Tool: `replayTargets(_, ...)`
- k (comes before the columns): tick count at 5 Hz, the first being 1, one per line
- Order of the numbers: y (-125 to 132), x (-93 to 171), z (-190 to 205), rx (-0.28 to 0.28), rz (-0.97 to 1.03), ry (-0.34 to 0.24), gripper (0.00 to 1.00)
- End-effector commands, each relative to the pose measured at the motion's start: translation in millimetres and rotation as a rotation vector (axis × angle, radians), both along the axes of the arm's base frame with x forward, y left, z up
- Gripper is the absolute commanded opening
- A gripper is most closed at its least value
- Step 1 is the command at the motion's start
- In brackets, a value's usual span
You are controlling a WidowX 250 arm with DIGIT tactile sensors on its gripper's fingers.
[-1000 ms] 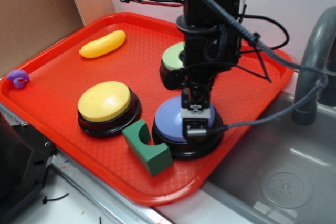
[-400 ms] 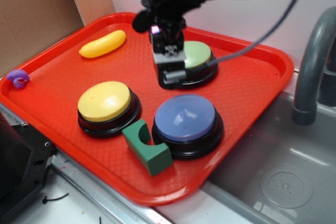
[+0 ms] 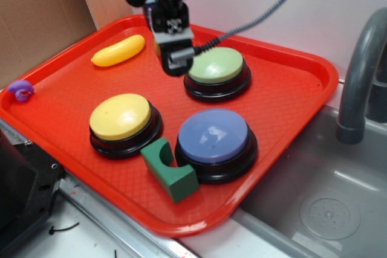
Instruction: Push the purple button.
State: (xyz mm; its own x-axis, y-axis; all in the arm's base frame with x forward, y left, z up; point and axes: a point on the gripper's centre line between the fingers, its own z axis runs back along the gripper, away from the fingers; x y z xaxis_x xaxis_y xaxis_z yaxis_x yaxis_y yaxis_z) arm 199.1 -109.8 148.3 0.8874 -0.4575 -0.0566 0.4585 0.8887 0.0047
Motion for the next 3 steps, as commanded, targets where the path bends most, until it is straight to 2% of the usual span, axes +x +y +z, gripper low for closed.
replayTargets(1, 16.4, -18.1, 28.3, -0.047, 0.126, -0.038, 1.00)
replayTargets(3, 36.6, -43.1, 49.0, -0.025, 0.311, -0.058, 1.00)
